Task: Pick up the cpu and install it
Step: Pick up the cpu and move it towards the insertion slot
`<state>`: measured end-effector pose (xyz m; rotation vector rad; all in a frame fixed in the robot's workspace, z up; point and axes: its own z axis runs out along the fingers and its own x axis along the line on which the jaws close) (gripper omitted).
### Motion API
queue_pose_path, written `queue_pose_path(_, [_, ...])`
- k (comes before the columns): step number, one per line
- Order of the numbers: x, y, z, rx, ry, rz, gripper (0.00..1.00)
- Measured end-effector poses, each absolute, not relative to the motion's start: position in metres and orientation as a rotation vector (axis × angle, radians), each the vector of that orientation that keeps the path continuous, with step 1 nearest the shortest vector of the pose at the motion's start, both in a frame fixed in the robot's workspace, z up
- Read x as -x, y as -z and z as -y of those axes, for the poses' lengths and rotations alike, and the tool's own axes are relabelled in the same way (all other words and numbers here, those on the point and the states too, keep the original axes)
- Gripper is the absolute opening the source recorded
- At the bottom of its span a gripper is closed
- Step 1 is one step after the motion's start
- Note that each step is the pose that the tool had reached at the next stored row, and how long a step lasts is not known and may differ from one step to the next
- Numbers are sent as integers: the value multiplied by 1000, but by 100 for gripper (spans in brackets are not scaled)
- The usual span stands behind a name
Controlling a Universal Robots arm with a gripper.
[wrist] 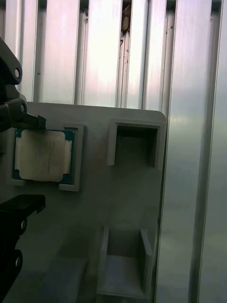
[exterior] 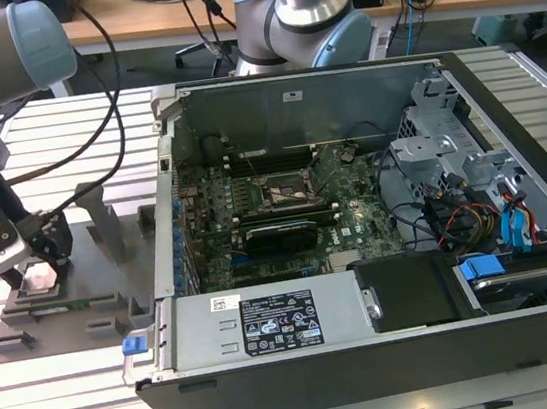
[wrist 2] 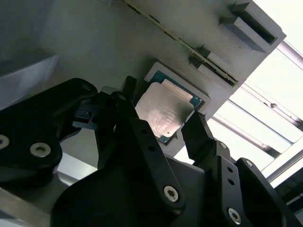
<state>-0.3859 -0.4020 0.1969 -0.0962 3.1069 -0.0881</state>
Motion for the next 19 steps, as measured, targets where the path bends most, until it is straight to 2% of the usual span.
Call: queue_pose_path(19, [388,-192,401,24,85,-3115,66])
